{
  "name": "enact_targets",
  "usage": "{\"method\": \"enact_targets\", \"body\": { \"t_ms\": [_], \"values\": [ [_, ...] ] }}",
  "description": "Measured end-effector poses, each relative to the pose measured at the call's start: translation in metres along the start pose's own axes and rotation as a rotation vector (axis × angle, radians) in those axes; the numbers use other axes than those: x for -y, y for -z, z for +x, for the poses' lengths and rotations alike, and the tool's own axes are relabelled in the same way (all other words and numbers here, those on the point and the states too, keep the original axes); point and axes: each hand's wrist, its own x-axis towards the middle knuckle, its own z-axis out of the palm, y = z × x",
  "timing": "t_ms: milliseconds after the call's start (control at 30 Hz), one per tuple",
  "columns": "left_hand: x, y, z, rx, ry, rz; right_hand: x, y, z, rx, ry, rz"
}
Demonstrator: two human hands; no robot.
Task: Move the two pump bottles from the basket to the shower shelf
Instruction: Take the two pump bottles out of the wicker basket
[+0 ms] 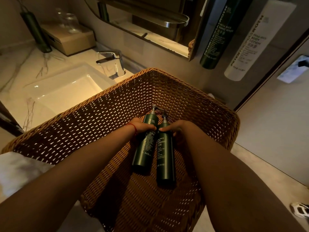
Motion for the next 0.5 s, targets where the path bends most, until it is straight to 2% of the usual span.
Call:
{"method": "enact_targets", "body": {
  "t_ms": [267,500],
  "values": [
    [0.0,0.019,-0.003,0.077,0.007,0.026,-0.002,0.003,-0.002,-0.027,0.058,0.05],
    [-0.012,0.026,-0.024,0.127,-0.114,0.097,0.004,0.033,-0.028,-0.084,0.209,0.106]
  ]
}}
